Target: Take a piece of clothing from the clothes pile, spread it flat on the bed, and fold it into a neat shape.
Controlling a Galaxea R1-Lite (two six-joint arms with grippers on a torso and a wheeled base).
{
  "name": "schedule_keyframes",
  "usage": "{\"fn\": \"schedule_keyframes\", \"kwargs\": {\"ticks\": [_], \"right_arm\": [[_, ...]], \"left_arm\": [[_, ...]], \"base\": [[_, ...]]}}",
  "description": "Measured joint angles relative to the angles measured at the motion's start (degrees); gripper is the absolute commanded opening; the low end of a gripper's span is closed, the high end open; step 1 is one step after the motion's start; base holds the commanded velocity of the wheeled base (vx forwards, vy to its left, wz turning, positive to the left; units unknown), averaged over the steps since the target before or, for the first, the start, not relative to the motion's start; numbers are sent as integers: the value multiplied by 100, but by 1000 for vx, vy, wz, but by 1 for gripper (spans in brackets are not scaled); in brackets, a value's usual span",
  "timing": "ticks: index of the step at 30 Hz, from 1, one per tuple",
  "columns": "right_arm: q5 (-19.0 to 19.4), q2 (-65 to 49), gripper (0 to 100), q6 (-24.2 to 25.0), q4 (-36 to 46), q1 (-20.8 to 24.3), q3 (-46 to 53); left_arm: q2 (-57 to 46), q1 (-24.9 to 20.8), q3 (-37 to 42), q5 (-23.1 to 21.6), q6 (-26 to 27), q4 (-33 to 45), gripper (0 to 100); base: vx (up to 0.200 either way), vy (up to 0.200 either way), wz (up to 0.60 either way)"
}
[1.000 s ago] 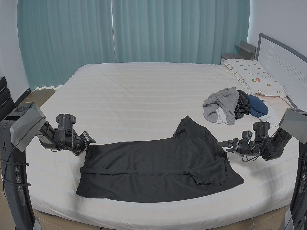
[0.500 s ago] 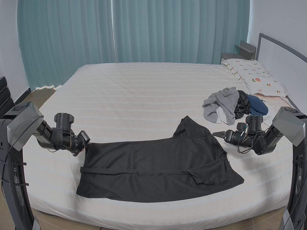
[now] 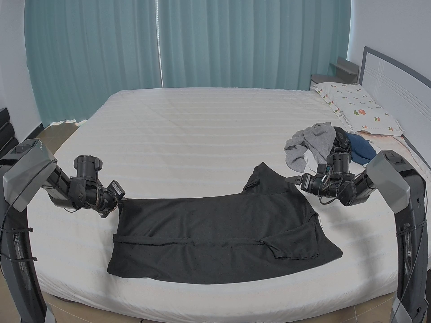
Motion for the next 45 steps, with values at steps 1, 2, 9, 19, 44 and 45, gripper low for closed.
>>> {"fn": "schedule_keyframes", "kwargs": {"ticks": [1,2,9,19,44,45], "right_arm": [[-13,63,100,15,71,22,-146],[-30,124,100,35,137,41,-276],[-84,467,100,148,467,149,-913],[-112,679,0,255,471,160,-1158],[-44,210,0,736,119,-110,-574],[-40,160,0,769,38,-129,-500]], "left_arm": [[-5,-5,11,6,-1,2,0],[-6,-5,22,9,-1,2,0],[-13,-9,71,12,-11,-5,0],[-13,-9,74,20,-12,-6,0],[-223,33,51,22,13,-9,0],[-251,44,51,22,13,-9,0]], "base": [[0,0,0],[0,0,0],[0,0,0],[0,0,0],[0,0,0],[0,0,0]]}}
